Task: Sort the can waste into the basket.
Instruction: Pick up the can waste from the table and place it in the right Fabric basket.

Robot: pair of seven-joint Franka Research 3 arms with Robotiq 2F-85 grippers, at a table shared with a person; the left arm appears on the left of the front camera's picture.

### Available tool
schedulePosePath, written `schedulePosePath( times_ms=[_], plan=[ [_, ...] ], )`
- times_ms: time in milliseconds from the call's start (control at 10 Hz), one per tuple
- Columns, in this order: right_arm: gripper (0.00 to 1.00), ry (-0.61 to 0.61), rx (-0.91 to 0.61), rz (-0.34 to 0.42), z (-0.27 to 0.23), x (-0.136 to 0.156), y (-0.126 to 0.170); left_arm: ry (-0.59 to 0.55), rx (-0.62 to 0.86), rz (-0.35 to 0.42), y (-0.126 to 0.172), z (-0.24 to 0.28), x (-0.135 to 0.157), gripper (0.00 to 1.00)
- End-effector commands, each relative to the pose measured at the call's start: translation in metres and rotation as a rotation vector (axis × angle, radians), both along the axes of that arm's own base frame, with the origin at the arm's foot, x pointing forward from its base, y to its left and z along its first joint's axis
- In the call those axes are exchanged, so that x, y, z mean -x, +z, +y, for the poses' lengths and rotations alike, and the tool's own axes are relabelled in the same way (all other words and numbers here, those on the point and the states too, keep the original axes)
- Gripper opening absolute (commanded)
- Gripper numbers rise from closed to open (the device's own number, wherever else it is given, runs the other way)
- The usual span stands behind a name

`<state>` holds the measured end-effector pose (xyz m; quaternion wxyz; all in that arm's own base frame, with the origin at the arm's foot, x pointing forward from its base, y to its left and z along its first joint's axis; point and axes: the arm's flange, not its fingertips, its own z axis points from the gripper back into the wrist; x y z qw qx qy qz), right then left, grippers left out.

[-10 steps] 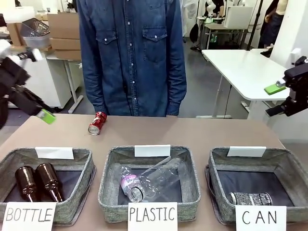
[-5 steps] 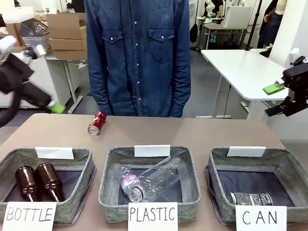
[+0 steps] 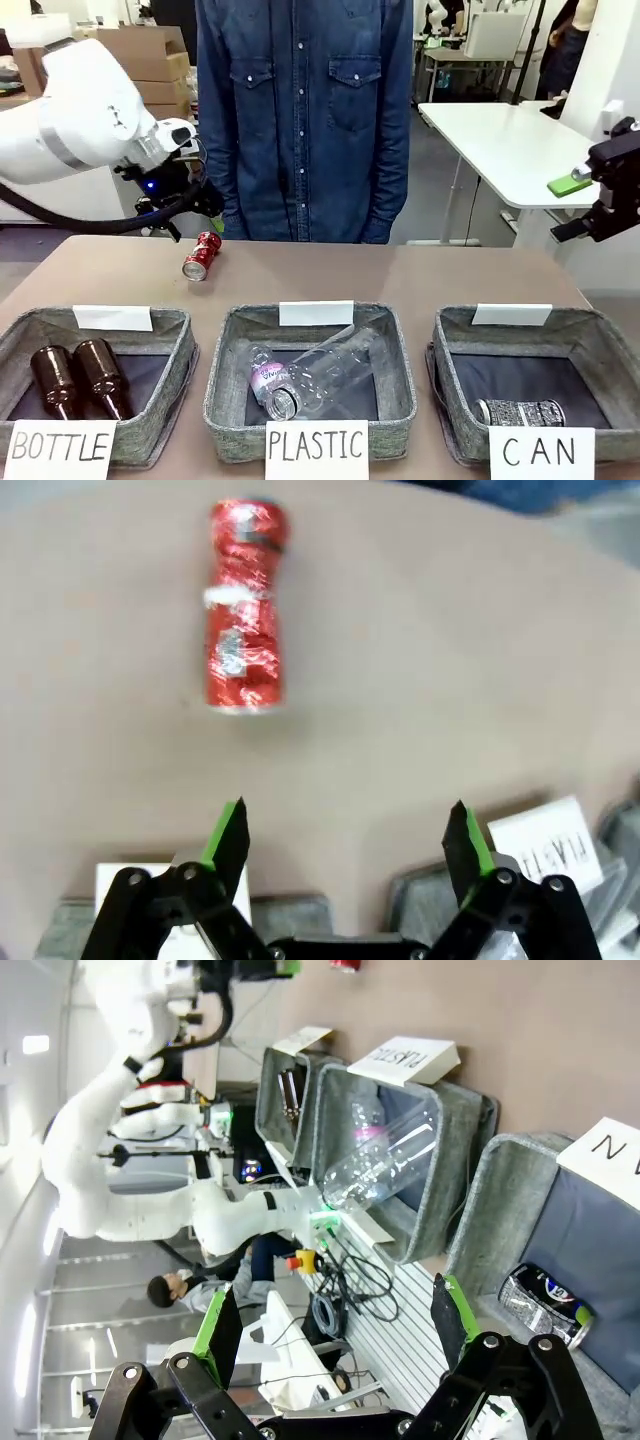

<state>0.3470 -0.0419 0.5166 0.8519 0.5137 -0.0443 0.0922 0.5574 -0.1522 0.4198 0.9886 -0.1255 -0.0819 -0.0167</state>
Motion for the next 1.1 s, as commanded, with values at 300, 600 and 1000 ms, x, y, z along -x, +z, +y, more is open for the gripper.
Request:
schedulePosePath(
  times_ms=[300,600,1000],
  plan=[
    [1.00,0.013,-0.001,-0.021,-0.002,0.000,0.001,-0.021,-0.137,0.027,-0.058,-0.017,-0.072,1.00],
    [1.00,0.013,-0.001,-0.021,-0.002,0.000,0.001,-0.022,-0.243,-0.046,-0.093,-0.013,-0.101,1.00],
    [1.00,0.013,-0.001,-0.021,-0.002,0.000,0.001,-0.013,-0.239,-0.025,-0.103,-0.008,-0.099,1.00]
  ],
)
